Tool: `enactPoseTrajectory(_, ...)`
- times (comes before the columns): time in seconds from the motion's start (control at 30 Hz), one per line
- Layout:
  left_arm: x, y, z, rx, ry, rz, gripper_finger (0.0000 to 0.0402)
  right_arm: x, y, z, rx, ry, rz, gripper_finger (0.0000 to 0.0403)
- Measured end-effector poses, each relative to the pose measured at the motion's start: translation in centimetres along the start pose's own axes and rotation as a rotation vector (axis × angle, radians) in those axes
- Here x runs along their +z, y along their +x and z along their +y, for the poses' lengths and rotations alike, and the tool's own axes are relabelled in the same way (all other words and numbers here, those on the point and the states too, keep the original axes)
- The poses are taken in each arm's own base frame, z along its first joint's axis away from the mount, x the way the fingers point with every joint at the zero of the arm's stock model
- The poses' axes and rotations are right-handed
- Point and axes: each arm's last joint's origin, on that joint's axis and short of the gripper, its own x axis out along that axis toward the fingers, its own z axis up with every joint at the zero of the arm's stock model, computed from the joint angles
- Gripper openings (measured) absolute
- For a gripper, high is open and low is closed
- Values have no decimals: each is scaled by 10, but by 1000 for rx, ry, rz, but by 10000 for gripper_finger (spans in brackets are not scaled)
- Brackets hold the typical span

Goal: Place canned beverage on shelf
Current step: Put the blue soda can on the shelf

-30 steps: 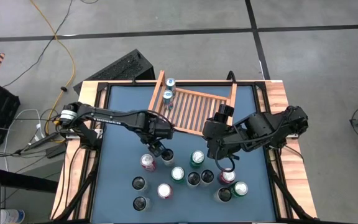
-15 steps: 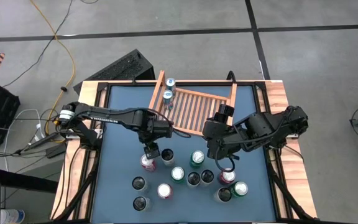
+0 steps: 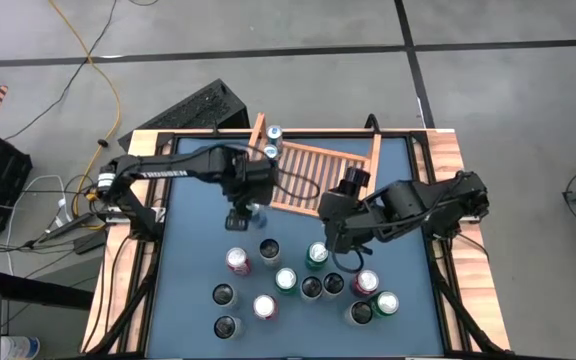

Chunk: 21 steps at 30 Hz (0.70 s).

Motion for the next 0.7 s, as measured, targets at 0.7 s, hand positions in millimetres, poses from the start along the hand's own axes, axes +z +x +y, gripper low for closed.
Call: enactPoseTrajectory(0.7,-19,19,102,72,263,16,225,6,14,-20,-45,94,27,291)
